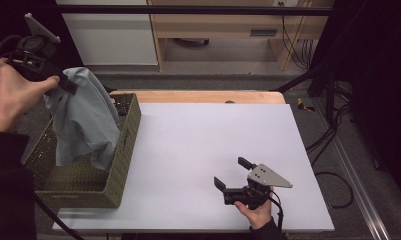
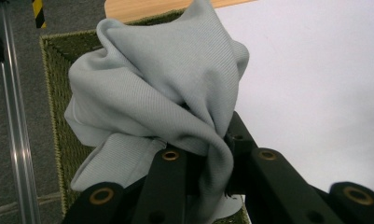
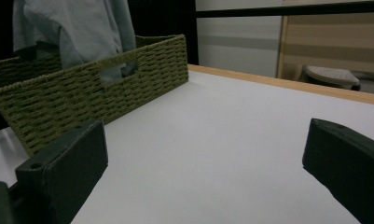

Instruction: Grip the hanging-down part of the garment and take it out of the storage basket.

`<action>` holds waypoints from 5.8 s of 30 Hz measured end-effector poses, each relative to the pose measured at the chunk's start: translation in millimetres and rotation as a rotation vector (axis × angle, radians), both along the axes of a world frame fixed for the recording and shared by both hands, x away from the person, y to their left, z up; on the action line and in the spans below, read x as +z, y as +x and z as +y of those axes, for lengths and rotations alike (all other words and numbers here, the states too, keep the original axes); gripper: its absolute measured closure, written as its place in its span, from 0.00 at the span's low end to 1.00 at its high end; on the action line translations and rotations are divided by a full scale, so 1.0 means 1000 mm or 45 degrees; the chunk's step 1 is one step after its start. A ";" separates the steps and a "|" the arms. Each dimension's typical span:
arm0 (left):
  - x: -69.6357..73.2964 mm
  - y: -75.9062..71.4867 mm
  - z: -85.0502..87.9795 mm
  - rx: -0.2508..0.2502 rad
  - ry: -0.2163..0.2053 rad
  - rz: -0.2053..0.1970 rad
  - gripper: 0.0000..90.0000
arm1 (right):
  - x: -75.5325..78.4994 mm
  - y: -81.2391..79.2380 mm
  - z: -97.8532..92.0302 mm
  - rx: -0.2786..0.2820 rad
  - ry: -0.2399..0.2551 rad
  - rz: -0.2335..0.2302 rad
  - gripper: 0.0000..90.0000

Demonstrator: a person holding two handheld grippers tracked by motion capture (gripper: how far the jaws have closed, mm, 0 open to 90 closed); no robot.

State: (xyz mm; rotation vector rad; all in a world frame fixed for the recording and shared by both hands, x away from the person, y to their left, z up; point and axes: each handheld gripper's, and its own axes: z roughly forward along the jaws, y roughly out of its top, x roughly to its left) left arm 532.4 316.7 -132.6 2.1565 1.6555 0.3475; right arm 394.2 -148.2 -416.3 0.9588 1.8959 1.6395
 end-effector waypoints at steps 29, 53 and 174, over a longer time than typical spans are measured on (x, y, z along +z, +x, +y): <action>0.000 0.002 0.002 -0.004 -0.001 0.009 0.89 | 0.028 0.055 0.145 0.259 0.058 0.007 0.02; 0.004 -0.002 0.002 -0.009 0.000 0.004 0.89 | 0.029 0.084 0.240 0.337 0.008 -0.009 0.06; -0.015 -0.001 -0.030 -0.144 -0.046 0.007 0.89 | 0.050 0.079 0.160 0.251 -0.160 0.022 0.53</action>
